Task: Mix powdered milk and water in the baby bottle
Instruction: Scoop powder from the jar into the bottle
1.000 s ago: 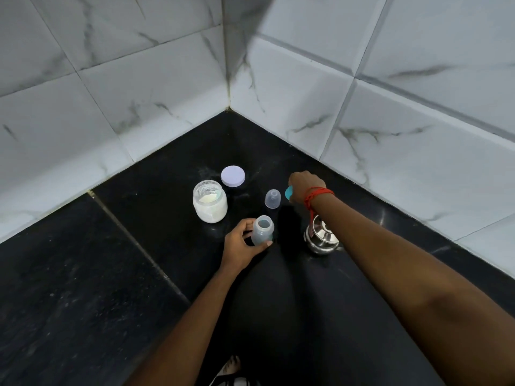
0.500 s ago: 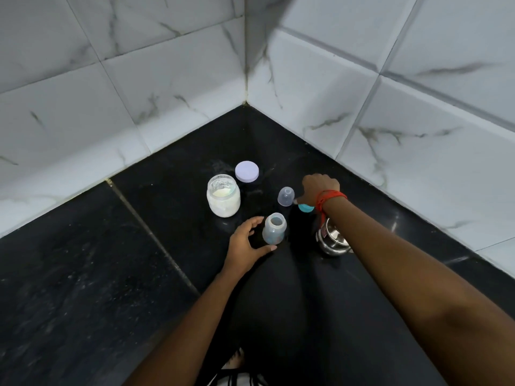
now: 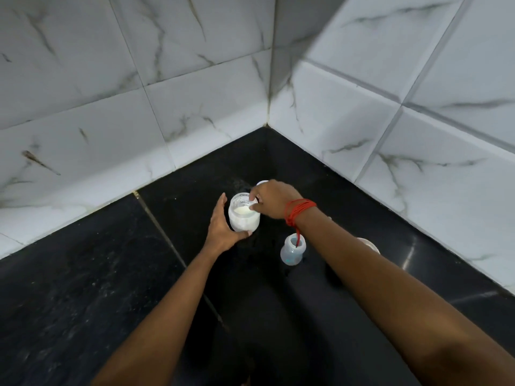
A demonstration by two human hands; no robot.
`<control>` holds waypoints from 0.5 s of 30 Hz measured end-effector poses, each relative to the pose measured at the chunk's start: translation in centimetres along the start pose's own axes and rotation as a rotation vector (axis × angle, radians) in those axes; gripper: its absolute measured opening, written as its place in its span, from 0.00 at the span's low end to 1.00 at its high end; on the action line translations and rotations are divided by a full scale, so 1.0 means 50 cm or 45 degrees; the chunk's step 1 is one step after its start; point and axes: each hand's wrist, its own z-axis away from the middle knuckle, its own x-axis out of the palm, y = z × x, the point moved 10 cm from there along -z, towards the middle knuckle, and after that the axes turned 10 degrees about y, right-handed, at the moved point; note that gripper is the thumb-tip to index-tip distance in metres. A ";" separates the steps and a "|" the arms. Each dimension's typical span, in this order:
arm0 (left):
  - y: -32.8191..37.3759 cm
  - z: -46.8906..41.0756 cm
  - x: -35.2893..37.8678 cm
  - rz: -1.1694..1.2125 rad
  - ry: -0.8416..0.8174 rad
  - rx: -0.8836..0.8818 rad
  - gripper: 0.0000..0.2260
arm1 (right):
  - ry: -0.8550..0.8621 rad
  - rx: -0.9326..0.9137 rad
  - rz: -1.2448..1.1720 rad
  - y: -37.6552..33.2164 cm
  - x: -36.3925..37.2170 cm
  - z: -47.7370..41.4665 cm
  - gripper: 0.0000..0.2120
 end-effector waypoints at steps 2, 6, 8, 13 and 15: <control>0.012 -0.010 0.010 0.042 -0.089 0.033 0.54 | 0.015 -0.045 0.132 -0.024 0.014 -0.016 0.16; 0.036 -0.004 0.012 0.068 -0.132 0.081 0.42 | -0.039 -0.126 0.312 -0.056 0.056 -0.044 0.15; 0.043 -0.001 0.009 0.080 -0.095 0.121 0.41 | -0.031 -0.158 0.472 -0.057 0.063 -0.048 0.13; 0.091 0.006 -0.012 0.050 0.030 0.305 0.41 | -0.033 -0.225 0.752 -0.060 0.060 -0.014 0.12; 0.120 0.017 -0.015 -0.005 0.056 0.424 0.40 | 0.027 -0.193 0.759 -0.052 0.045 0.001 0.10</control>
